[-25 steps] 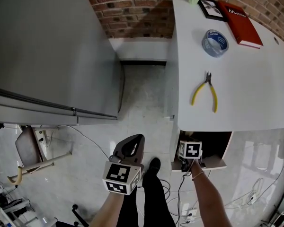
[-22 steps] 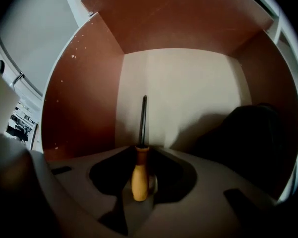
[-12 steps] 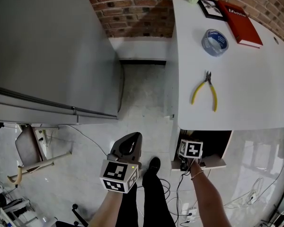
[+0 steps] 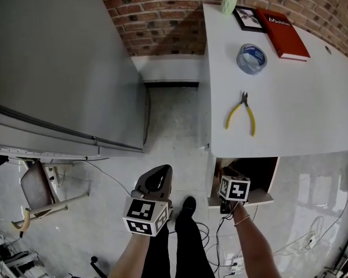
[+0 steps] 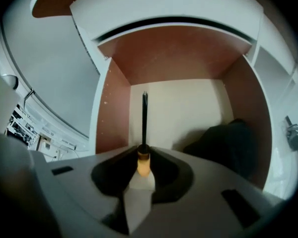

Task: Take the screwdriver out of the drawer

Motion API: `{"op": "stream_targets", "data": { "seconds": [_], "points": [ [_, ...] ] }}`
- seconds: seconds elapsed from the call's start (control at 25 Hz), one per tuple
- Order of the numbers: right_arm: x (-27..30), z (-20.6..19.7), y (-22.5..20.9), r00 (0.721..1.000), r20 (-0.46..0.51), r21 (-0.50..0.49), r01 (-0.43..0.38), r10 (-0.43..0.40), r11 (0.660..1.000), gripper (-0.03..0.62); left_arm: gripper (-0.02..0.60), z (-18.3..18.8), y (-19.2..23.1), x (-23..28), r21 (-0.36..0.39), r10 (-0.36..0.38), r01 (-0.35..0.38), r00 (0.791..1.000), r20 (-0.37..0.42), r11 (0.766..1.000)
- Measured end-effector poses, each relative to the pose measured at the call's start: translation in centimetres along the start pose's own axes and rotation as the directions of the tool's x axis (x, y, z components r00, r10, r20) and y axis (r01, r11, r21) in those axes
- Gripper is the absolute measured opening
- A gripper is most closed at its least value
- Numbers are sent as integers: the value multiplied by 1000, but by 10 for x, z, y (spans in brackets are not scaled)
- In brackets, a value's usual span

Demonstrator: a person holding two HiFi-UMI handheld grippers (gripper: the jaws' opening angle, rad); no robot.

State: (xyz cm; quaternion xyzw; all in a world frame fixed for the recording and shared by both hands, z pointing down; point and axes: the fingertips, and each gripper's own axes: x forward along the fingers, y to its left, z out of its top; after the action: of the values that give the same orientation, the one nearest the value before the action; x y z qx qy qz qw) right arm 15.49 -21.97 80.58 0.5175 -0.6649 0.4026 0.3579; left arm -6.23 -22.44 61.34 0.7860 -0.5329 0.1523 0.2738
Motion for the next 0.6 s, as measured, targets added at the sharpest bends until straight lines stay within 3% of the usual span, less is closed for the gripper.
{"op": "stream_targets", "data": {
  "seconds": [0.6],
  "points": [
    [-127, 33, 34, 973, 229, 25, -17, 11, 1000, 78, -5, 45, -23, -35, 64, -88, 85, 995, 42, 994]
  ]
}}
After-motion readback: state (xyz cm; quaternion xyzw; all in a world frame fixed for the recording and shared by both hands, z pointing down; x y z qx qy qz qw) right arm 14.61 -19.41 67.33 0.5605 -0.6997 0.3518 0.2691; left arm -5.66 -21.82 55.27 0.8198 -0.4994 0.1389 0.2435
